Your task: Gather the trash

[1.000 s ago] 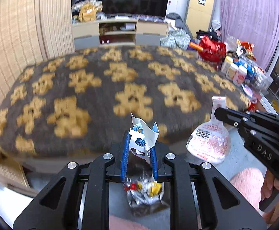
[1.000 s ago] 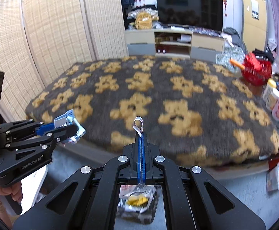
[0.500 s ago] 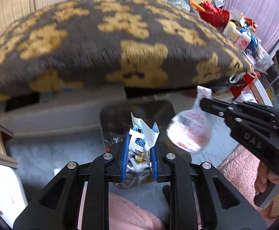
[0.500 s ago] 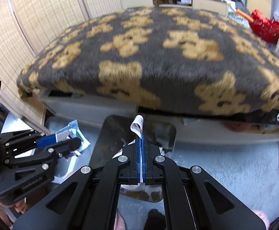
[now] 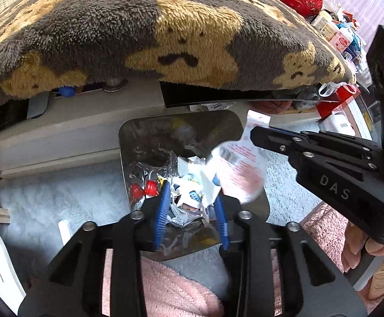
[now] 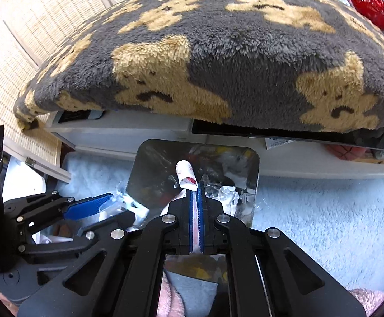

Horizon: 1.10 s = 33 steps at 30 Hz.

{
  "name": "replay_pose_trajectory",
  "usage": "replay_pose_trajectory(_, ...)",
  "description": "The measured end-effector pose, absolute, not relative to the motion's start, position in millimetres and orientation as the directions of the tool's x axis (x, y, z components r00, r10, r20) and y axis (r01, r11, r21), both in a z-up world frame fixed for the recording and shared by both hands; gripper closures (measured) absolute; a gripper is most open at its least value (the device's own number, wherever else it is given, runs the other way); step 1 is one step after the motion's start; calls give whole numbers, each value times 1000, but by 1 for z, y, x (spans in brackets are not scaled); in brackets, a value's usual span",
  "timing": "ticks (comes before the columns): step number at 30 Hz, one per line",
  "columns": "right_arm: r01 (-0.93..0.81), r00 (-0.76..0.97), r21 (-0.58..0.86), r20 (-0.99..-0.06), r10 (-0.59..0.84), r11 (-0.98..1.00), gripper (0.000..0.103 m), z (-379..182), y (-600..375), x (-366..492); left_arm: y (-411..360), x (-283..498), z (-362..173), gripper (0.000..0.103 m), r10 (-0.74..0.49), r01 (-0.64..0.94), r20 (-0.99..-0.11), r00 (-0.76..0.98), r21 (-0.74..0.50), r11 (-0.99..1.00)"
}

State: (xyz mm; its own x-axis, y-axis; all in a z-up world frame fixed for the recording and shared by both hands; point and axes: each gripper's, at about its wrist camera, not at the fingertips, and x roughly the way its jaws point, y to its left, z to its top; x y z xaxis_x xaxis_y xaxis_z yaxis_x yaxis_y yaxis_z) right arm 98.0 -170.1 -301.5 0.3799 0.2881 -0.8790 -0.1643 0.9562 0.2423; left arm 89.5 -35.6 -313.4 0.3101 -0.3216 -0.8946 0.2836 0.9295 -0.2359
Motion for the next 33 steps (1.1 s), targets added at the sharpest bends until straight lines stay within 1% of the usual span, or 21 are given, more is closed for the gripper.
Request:
replay_pose_trajectory(3,-154,367,239,-887,280,959,96,-305,-170,105,-36,93,-315,60,-325,285,-895,306,-240,928)
replay_pose_trajectory(7,-143,361,233,-893,270,962,95,-306,-171,110,-35,96,-313,51,-319,285,-895,311,-233,930)
replay_pose_trajectory(9,-137,360,234,-894,269,962,72,-305,-174,111,-33,96,-310,47,-315,283,-894,320,-227,932)
replay_pose_trajectory(10,-133,364,239,-891,272,962,43,-303,-176,111,-32,96,-308,46,-310,281,-893,327,-221,934)
replay_pose_trajectory(11,-127,374,246,-885,276,961,38,-301,-178,110,-31,95,-305,44,-307,280,-892,333,-218,935)
replay_pose_trajectory(13,-127,384,246,-881,276,961,38,-297,-178,109,-30,93,-301,40,-304,278,-889,342,-213,937)
replay_pose_trajectory(15,-130,395,241,-877,273,962,36,-291,-179,107,-28,90,-296,38,-299,278,-887,352,-206,938)
replay_pose_trajectory(17,-129,412,241,-869,273,962,29,-284,-180,104,-26,87,-289,37,-295,279,-883,365,-199,940)
replay_pose_trajectory(21,-133,459,228,-848,264,964,24,-264,-182,95,-22,78,-273,34,-291,280,-869,400,-187,942)
replay_pose_trajectory(23,-132,482,227,-836,262,965,20,-255,-184,91,-22,75,-266,32,-290,283,-863,413,-181,942)
replay_pose_trajectory(26,-129,517,230,-815,263,965,19,-239,-189,84,-22,67,-251,31,-289,292,-850,439,-170,941)
replay_pose_trajectory(30,-123,574,215,-781,246,969,18,-211,-197,73,-20,59,-224,26,-289,294,-822,491,-156,943)
replay_pose_trajectory(31,-121,590,208,-771,239,971,15,-203,-200,70,-19,56,-214,24,-286,293,-811,511,-148,945)
replay_pose_trajectory(32,-118,607,202,-760,232,972,9,-196,-202,67,-18,54,-205,22,-281,293,-799,532,-138,946)
replay_pose_trajectory(33,-112,636,191,-740,218,975,5,-182,-205,63,-16,52,-197,18,-277,292,-788,550,-129,948)
